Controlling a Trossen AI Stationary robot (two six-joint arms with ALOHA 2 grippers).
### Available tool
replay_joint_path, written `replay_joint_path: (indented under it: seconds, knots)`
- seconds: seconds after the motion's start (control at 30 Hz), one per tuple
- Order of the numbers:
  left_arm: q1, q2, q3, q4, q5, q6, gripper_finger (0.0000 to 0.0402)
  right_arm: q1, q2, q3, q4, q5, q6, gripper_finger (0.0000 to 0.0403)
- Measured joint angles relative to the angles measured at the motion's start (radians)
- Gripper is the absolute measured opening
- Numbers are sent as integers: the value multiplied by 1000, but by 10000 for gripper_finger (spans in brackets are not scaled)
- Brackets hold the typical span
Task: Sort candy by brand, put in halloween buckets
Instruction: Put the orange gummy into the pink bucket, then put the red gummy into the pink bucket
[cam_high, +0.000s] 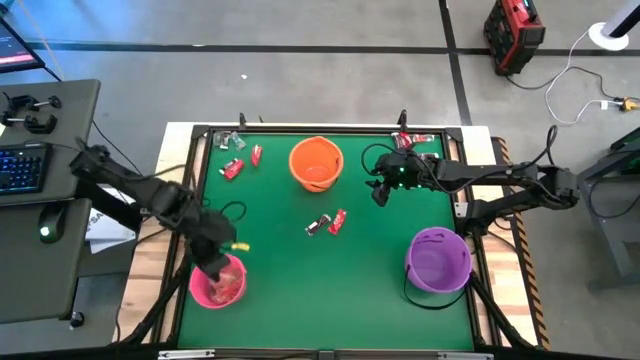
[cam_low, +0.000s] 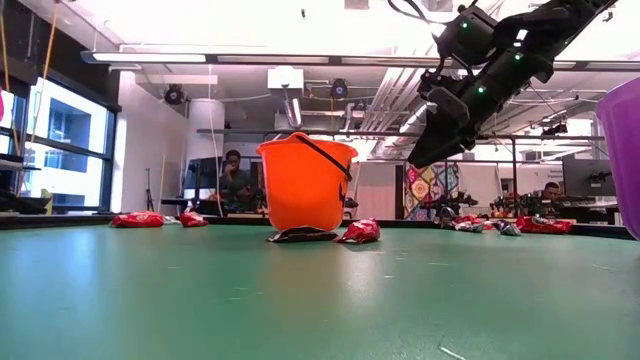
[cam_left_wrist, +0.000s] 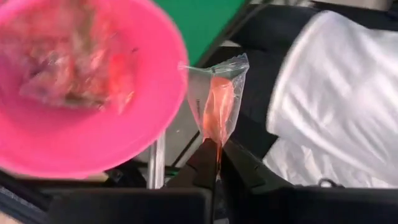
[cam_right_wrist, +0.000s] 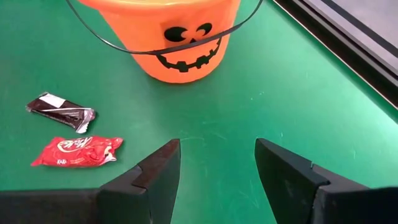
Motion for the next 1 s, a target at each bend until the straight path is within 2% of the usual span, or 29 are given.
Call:
replay_joint_path:
  seconds: [0.17,0.33,0.63,0.83,1.0]
  knots:
    - [-44,41,-31,-12,4,-89,27,0,0,0,0,0,9,199]
    - [-40,39,-61,-7,32,-95,82,0,0,0,0,0,31,199]
    - [49,-15,-61,-18,32,13,177,0,0,0,35,0,31,199]
    - [221,-20,-61,-28,29,234,198,0,0,0,66,0,69,199]
    - [497,-1,-61,-14,14,489,199,0,0,0,112,-9,123,199]
